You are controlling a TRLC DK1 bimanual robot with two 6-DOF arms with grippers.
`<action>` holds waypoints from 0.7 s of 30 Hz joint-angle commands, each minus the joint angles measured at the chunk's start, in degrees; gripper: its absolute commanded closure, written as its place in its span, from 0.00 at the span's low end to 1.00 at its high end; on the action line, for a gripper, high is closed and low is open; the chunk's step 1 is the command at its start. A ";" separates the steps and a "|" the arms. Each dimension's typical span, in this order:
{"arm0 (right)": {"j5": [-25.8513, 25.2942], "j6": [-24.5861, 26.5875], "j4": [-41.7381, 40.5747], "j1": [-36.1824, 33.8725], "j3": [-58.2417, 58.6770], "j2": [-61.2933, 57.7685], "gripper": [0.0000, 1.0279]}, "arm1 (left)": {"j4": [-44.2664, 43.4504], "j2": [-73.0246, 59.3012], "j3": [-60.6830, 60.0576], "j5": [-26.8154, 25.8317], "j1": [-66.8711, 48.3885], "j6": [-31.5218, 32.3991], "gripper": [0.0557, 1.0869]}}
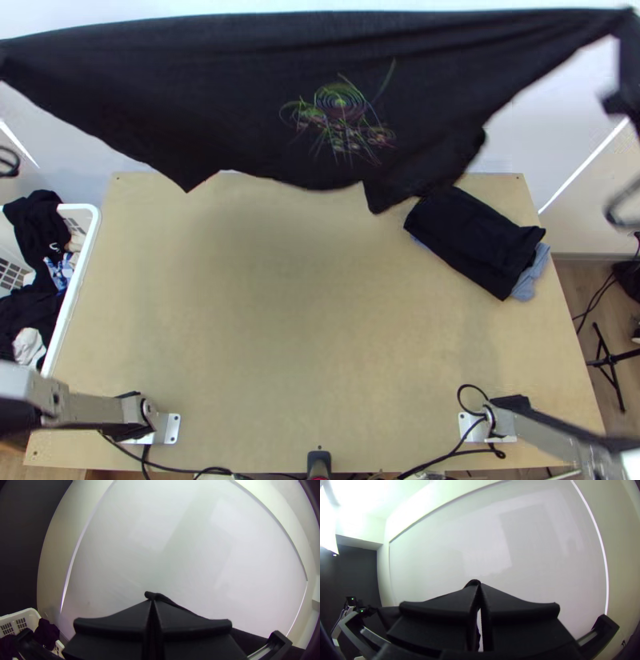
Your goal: Fold the t-shirt
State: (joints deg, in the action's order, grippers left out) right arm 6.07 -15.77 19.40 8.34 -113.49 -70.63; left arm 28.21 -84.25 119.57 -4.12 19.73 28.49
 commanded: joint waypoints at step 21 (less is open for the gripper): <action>2.81 -4.09 14.00 9.85 39.93 38.37 0.97 | -0.26 35.73 -34.05 -1.07 0.93 -1.24 0.97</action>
State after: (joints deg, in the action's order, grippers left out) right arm 8.40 -17.34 27.24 15.97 -87.66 -37.74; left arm 28.40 -54.85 97.67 -4.93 20.75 28.03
